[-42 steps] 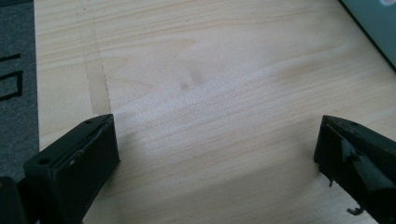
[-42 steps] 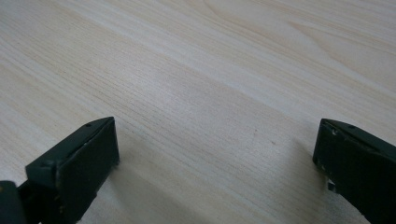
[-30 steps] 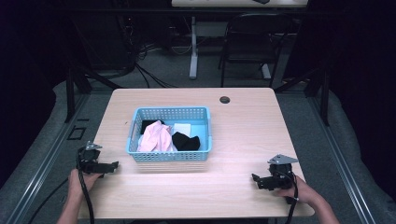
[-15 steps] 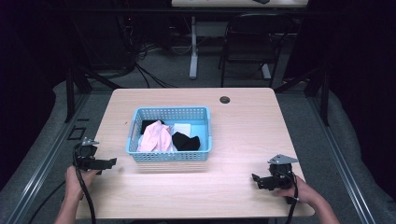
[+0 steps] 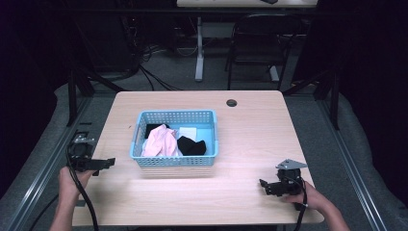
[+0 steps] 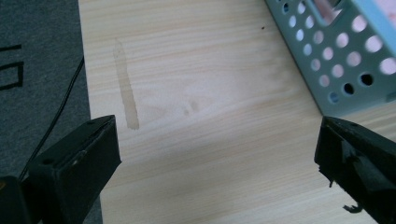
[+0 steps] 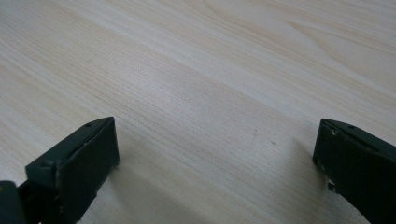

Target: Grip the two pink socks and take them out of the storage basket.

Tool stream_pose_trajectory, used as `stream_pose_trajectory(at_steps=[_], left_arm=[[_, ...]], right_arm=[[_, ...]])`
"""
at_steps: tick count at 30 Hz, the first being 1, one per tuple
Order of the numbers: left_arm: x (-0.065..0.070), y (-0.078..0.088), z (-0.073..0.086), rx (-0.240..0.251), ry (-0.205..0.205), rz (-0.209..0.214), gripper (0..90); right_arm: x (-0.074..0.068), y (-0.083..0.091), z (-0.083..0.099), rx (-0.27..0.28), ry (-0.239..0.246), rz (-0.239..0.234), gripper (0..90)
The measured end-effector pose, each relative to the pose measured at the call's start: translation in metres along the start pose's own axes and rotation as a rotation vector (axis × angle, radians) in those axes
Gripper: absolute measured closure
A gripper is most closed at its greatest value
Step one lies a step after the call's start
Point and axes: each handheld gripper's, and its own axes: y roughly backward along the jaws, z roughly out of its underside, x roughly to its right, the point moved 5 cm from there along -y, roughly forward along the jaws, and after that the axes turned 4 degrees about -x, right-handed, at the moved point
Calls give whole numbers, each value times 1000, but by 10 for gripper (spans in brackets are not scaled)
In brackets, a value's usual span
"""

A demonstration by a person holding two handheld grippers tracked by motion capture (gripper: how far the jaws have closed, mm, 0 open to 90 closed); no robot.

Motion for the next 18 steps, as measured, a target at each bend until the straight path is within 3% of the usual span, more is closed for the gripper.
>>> stream_pose_trajectory(at_steps=[8,18], left_arm=[[13,13,-13,0,-19,42,1],[25,23,-32,-10,-81,62,0]], right_arm=[[0,0,0,0,0,1,0],[0,0,0,0,0,1,0]])
